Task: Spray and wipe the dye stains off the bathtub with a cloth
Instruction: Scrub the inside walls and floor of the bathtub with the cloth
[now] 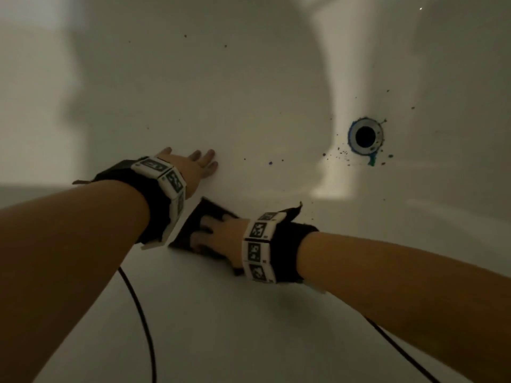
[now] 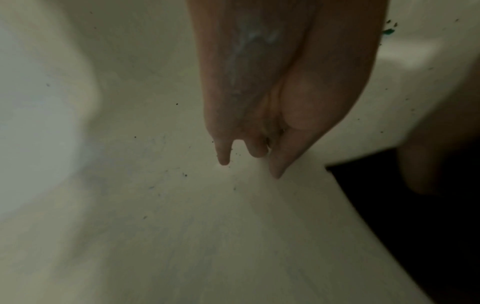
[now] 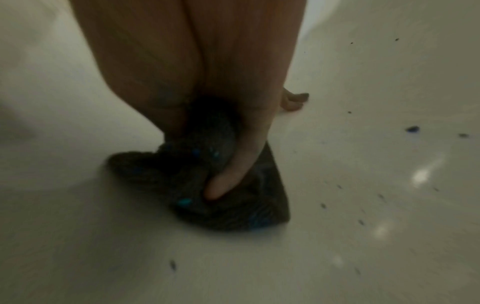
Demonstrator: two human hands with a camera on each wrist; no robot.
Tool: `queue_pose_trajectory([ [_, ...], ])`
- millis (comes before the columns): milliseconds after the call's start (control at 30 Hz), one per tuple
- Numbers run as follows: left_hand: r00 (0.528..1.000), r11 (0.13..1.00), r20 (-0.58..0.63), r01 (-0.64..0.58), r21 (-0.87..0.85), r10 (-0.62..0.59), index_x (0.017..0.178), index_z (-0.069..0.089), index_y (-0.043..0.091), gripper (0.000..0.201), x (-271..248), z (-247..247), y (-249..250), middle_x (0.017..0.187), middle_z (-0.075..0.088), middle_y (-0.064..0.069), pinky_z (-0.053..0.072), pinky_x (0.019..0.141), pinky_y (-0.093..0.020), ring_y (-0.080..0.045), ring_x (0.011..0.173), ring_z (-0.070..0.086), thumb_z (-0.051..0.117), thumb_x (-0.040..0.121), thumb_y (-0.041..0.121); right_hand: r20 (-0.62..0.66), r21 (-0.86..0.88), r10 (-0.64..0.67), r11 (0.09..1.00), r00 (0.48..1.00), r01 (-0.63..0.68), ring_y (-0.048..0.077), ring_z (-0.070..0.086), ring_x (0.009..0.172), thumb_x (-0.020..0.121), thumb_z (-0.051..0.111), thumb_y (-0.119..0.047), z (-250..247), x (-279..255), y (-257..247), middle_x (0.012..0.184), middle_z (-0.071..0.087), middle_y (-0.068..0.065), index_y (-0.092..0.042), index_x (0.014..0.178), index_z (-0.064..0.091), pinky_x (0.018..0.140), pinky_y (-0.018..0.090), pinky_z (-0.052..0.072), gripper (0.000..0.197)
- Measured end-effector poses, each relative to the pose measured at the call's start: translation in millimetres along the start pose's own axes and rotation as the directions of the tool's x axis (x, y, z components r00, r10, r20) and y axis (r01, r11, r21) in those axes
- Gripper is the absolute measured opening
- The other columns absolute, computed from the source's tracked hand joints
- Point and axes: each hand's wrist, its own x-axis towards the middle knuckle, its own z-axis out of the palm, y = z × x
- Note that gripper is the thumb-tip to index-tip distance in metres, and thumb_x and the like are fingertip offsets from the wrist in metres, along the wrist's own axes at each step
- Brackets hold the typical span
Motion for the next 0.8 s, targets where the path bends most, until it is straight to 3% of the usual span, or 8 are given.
queue_pose_trajectory([
  [167, 1.0, 0.999, -0.024, -0.01, -0.051, 0.009, 0.147, -0.015, 0.028, 0.075, 6.5, 8.4, -4.0, 0.153, -0.025, 0.01, 0.007, 0.117, -0.046, -0.01, 0.145, -0.007, 0.028, 0.093, -0.002, -0.144, 0.207, 0.379, 0.915, 0.914, -0.347, 0.044, 0.013, 0.136, 0.093, 0.047, -0.018, -3.5, -8.8, 46.2, 0.155, -0.002, 0.011, -0.03, 0.147, 0.013, 0.109, 0.052, 0.025, 0.065],
  [333, 0.999, 1.0, -0.04, -0.014, -0.015, 0.014, 0.147, -0.016, 0.027, 0.066, 6.9, 10.0, -1.6, 0.153, -0.024, 0.008, 0.009, 0.117, -0.044, -0.01, 0.145, -0.005, 0.022, 0.096, 0.008, -0.304, 0.448, 0.793, 0.608, 0.527, -0.655, 0.046, 0.033, 0.127, 0.087, 0.055, -0.012, -2.7, -39.5, 130.4, 0.149, 0.013, 0.02, -0.021, 0.144, 0.018, 0.104, 0.05, 0.033, 0.069],
  [400, 0.999, 1.0, -0.036, -0.017, -0.001, 0.017, 0.147, -0.016, 0.027, 0.066, 6.9, 9.6, -4.3, 0.153, -0.024, 0.008, 0.009, 0.117, -0.044, -0.01, 0.145, -0.004, 0.021, 0.096, 0.008, -0.27, 0.583, 0.852, 0.515, 0.449, -0.628, 0.044, 0.038, 0.124, 0.084, 0.058, -0.01, -6.8, -57.6, 153.7, 0.147, 0.018, 0.022, -0.015, 0.142, 0.024, 0.101, 0.05, 0.038, 0.067],
  [467, 0.999, 1.0, -0.041, -0.021, 0.001, 0.021, 0.147, -0.016, 0.027, 0.064, 7.3, 12.0, -5.6, 0.153, -0.024, 0.009, 0.008, 0.117, -0.044, -0.009, 0.145, -0.005, 0.019, 0.096, 0.009, -0.362, 0.625, 0.797, 0.592, 0.483, -0.509, 0.041, 0.043, 0.118, 0.076, 0.064, -0.003, -3.4, -67.9, 146.6, 0.142, 0.026, 0.021, -0.011, 0.139, 0.031, 0.099, 0.049, 0.04, 0.071],
  [567, 0.998, 0.997, -0.062, -0.015, -0.071, 0.011, 0.146, -0.016, 0.029, 0.069, 6.3, 14.9, -5.5, 0.153, -0.025, 0.011, 0.007, 0.117, -0.044, -0.009, 0.144, -0.006, 0.019, 0.094, 0.003, -0.566, 0.382, 0.367, 0.91, 0.738, -0.159, 0.039, 0.046, 0.118, 0.063, 0.075, -0.002, 16.7, -67.8, 91.6, 0.141, 0.034, 0.016, -0.021, 0.142, 0.03, 0.097, 0.043, 0.044, 0.093],
  [667, 0.998, 0.996, -0.059, 0.005, -0.089, -0.011, 0.146, -0.017, 0.028, 0.072, 5.1, 14.2, -2.5, 0.152, -0.026, 0.01, 0.006, 0.117, -0.044, -0.009, 0.144, -0.008, 0.022, 0.092, 0.0, -0.205, 0.134, 0.181, 0.979, 0.962, -0.155, 0.037, 0.032, 0.127, 0.075, 0.071, -0.009, 35.5, -50.3, 53.1, 0.15, 0.014, 0.009, -0.03, 0.142, 0.02, 0.096, 0.042, 0.042, 0.086],
  [733, 0.999, 0.996, -0.05, 0.012, -0.084, -0.016, 0.146, -0.018, 0.027, 0.072, 4.5, 12.3, 0.1, 0.152, -0.027, 0.009, 0.006, 0.118, -0.044, -0.01, 0.144, -0.008, 0.021, 0.092, 0.0, -0.116, 0.138, 0.294, 0.951, 0.949, -0.278, 0.038, 0.025, 0.13, 0.08, 0.065, -0.006, 36.9, -38.4, 59.9, 0.151, 0.007, 0.009, -0.029, 0.144, 0.017, 0.098, 0.043, 0.039, 0.083],
  [800, 0.998, 0.996, -0.054, 0.012, -0.09, -0.017, 0.146, -0.018, 0.027, 0.073, 4.9, 10.4, 0.1, 0.152, -0.028, 0.009, 0.007, 0.118, -0.044, -0.009, 0.144, -0.008, 0.021, 0.092, -0.001, -0.262, 0.223, 0.424, 0.901, 0.867, -0.373, 0.039, 0.031, 0.126, 0.077, 0.067, -0.005, 27.7, -32.0, 87.7, 0.148, 0.013, 0.012, -0.027, 0.144, 0.02, 0.096, 0.042, 0.04, 0.084],
])
